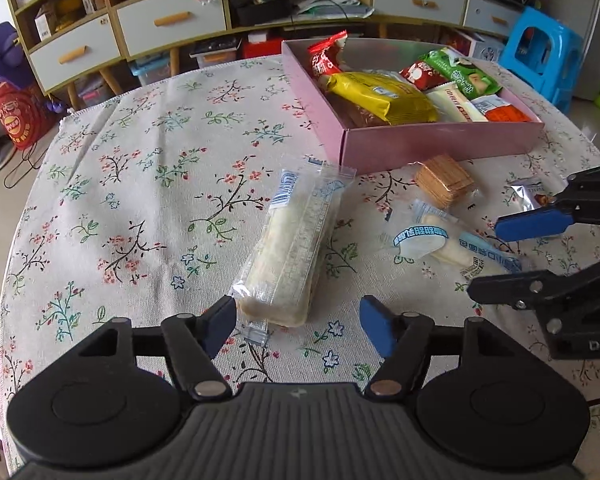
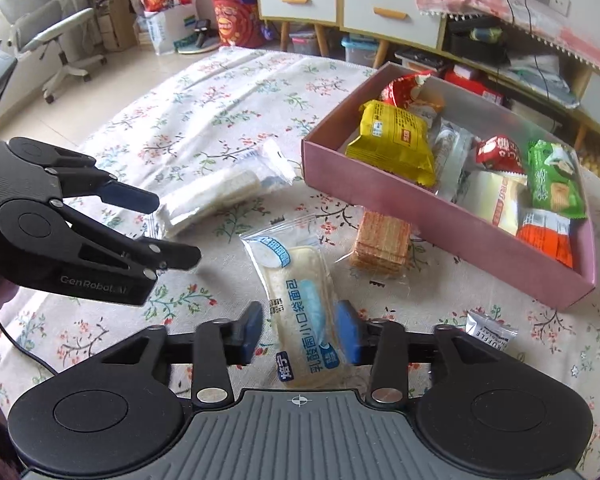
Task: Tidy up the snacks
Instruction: 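Grasp a white rice-cake pack with right tool while left tool grasps the other, then carry both rice-cake packs over the pink box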
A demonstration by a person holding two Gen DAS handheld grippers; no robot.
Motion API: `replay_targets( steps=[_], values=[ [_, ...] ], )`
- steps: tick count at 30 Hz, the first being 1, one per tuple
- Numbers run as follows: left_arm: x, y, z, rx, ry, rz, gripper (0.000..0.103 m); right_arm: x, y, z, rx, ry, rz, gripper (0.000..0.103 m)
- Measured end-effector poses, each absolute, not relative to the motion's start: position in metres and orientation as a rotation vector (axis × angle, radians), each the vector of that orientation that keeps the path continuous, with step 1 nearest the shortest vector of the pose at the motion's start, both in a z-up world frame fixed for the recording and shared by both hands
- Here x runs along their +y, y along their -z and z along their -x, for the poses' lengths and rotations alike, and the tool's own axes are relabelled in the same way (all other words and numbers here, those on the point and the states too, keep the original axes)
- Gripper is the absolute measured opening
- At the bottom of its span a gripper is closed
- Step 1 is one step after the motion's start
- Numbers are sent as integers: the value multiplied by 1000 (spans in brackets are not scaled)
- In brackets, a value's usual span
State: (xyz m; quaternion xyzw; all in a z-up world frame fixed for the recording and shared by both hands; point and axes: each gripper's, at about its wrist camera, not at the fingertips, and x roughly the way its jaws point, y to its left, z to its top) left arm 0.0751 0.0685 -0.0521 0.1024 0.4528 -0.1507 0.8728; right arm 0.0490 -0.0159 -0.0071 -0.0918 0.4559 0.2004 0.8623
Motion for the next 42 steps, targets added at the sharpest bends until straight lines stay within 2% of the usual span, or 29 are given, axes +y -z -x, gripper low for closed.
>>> replay_targets(
  steps=[7,15,18,20,23,31,42],
  values=[
    [71,54,-84,880,289,-167,67,-16,14,-41,947,-438,259,50],
    [70,61,-92,863,278,-115,63,-19,22,-48,946,-422,248,50],
    [65,61,-91,855,283,-150,56,-15,22,-48,938,-425,255,49],
    [64,59,-90,857,293,-161,42,-13,22,-49,939,-431,253,42],
    [62,57,-89,864,294,-174,33,-11,21,-51,946,-438,249,32],
    [69,51,-92,906,263,-105,27,-16,11,-54,978,-467,144,24],
    [82,32,-92,919,260,70,24,-36,-11,-61,995,-479,-63,22]
  ],
)
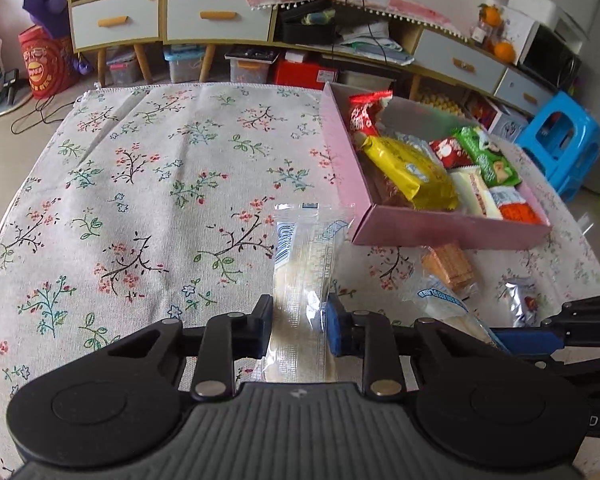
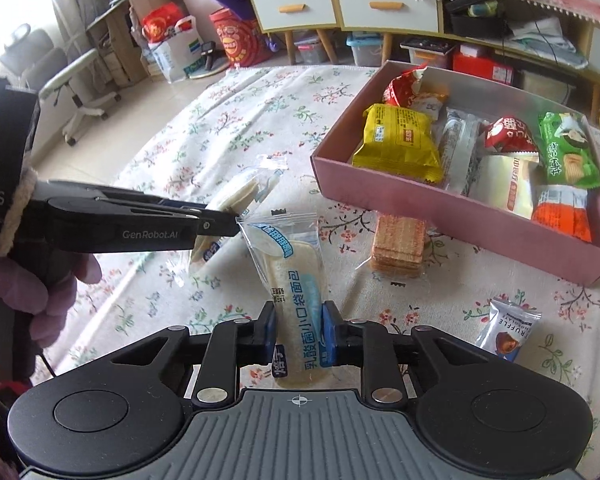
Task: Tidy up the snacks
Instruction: 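Carry both rice-cake packs over the pink box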
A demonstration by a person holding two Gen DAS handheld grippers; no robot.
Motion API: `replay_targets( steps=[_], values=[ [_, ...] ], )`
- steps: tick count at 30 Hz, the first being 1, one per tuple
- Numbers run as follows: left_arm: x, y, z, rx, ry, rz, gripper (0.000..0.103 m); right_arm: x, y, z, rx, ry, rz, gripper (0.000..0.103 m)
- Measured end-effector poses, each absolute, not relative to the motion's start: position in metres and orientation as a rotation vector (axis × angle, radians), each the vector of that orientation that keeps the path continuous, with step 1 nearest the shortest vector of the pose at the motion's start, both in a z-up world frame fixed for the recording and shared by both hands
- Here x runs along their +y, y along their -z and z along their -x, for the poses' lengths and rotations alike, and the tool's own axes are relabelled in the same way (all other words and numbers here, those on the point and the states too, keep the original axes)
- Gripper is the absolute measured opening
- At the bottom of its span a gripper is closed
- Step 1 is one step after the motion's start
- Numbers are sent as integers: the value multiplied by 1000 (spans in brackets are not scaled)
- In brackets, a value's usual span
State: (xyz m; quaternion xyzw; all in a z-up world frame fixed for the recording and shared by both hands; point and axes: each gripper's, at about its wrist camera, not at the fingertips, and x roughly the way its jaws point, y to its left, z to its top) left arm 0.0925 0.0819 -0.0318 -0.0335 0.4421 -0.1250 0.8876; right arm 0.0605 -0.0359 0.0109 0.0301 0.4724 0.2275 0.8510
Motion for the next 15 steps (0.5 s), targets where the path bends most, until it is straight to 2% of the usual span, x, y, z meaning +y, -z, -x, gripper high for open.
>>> replay_targets(
  steps=[15],
  values=[
    [61,4,-107,869,274,208,24,-103,-47,-94,895,-330,-313,22]
  ],
)
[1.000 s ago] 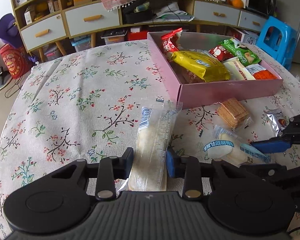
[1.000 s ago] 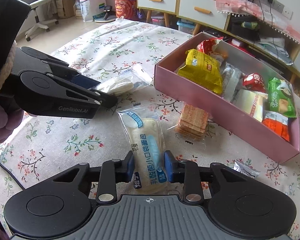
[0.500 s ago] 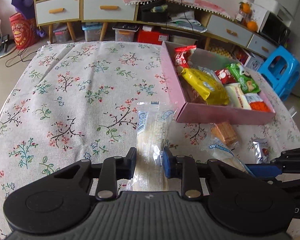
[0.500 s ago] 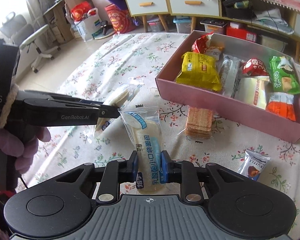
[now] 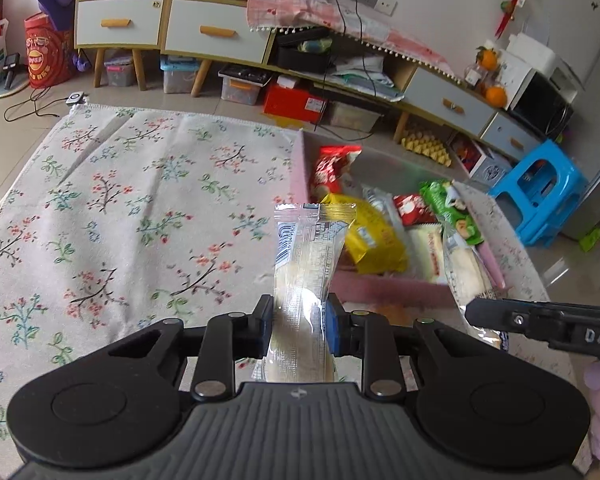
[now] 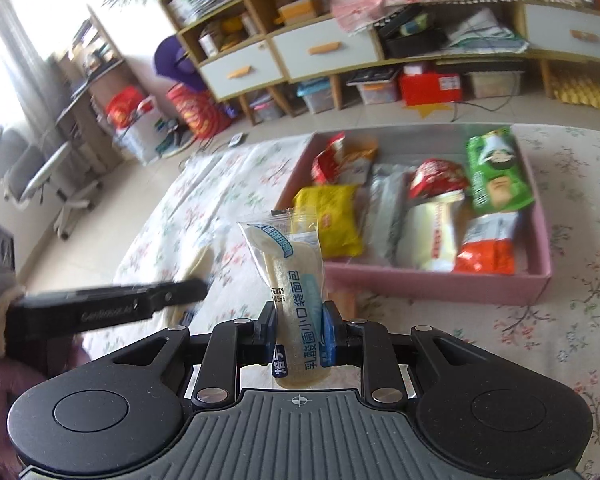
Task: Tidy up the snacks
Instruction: 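Carry both rice-cake packs over the pink box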
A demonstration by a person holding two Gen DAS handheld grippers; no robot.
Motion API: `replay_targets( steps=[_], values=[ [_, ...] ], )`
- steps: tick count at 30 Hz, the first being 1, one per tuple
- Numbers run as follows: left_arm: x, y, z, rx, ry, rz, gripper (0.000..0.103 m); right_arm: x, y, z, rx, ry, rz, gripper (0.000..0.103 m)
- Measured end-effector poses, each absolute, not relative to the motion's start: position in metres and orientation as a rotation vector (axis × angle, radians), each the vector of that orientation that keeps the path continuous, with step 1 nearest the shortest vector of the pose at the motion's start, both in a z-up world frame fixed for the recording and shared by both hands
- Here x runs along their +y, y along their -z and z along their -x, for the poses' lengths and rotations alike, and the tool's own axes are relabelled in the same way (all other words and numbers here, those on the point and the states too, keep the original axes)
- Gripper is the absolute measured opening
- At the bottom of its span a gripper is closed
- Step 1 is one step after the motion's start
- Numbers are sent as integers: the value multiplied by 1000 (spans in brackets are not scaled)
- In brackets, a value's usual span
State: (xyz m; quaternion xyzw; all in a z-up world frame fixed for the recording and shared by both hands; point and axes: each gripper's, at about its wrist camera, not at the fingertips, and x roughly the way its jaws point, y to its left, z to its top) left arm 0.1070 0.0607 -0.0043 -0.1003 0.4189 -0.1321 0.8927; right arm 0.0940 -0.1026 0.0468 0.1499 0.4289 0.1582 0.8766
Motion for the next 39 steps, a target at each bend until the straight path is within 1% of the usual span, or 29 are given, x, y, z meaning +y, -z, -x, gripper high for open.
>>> replay_targets(
  steps=[5,11,20,31,35,37,39],
  values=[
    [42,-6,-122,842,276,272,24,-133,-44,-119,864,-237,-438,22],
    [12,-10,-149,833,308,238,24,-160,-28,-145,852,-158,-560,22],
    [-12,4,-186,847,333,194,24,-179,-10,-159,835,-120,-701,22],
    [-39,17,-209,852,348,151,24,-198,2,-162,821,-96,-781,22],
    [-42,17,-208,828,350,126,24,-203,7,-164,824,-78,-799,23],
    [-44,17,-208,817,347,116,24,-205,9,-165,827,-73,-816,24],
    [-48,18,-208,807,356,107,24,-206,9,-165,827,-75,-832,27]
  ],
)
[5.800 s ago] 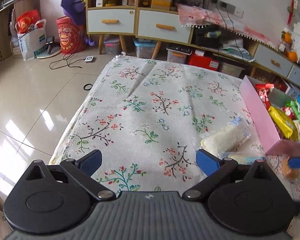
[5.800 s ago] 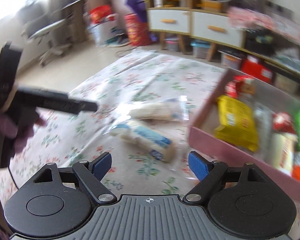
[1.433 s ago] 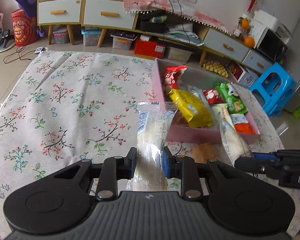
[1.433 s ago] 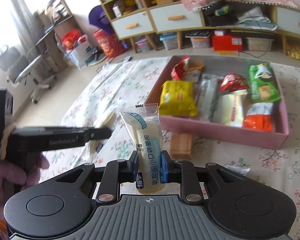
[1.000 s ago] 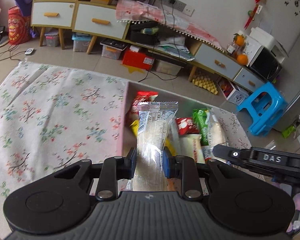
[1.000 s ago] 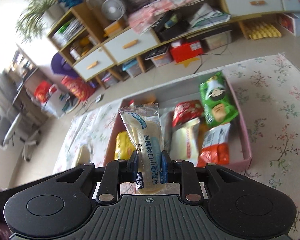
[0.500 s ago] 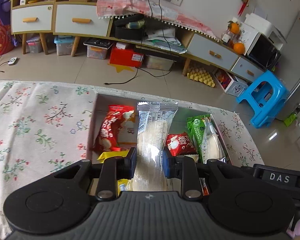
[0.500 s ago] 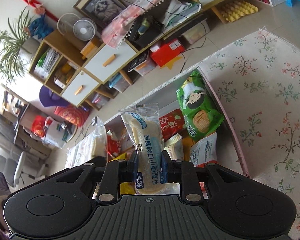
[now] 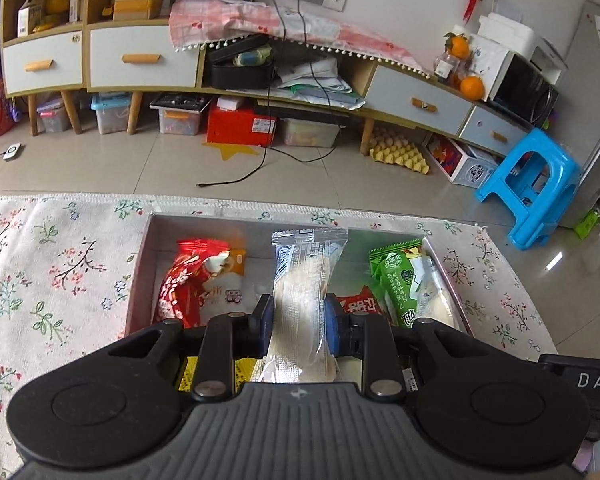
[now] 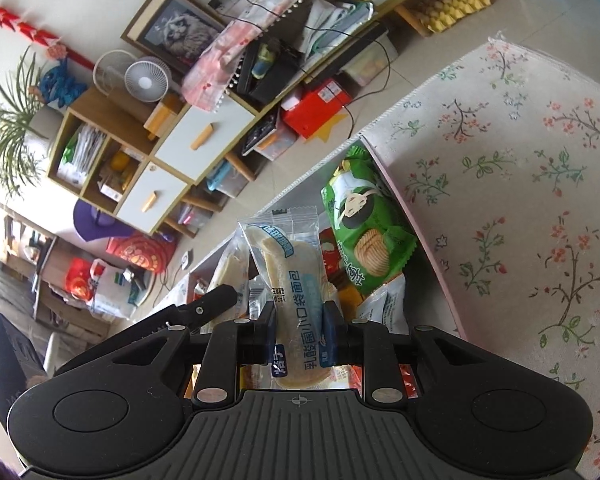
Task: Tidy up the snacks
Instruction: 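Lower both rice-cake packs into the box and open both tools, then move both tools back toward the wafer stack and truffle wrapper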
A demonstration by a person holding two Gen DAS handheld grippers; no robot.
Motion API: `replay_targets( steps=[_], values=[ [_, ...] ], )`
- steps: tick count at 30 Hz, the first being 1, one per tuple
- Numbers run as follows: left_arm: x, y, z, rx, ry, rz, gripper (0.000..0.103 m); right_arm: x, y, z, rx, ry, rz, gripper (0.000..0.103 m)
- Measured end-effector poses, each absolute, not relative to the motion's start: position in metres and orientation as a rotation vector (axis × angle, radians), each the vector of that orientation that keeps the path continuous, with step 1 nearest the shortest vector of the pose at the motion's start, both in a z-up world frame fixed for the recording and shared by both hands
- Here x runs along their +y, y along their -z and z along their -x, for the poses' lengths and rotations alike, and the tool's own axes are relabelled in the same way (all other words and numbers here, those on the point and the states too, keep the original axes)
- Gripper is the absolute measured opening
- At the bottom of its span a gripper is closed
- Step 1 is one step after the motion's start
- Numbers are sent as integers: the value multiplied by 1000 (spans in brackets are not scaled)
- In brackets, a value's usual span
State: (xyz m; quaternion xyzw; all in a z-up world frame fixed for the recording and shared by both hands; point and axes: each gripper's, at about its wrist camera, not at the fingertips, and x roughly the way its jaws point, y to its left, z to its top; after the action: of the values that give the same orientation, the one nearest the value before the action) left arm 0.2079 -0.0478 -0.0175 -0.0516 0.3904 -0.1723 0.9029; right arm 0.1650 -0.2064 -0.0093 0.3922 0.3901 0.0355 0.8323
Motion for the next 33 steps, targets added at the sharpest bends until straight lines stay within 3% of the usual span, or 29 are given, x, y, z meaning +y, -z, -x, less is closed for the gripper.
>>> replay_targets(
  steps=[4,8,15,25,33],
  values=[
    [-55,17,-206,786,356,71,30,-211,7,-164,816,-81,-854,27],
    [-57,13,-203,767,341,56,48,-214,5,-161,797,-69,-877,53],
    [-49,3,-193,752,325,41,64,-206,-4,-159,803,-82,-822,53],
    [-37,-13,-161,744,292,31,92,-192,-28,-142,830,-85,-713,78],
    [-28,-18,-132,770,275,19,101,-175,-49,-113,859,-75,-541,88]
  ],
)
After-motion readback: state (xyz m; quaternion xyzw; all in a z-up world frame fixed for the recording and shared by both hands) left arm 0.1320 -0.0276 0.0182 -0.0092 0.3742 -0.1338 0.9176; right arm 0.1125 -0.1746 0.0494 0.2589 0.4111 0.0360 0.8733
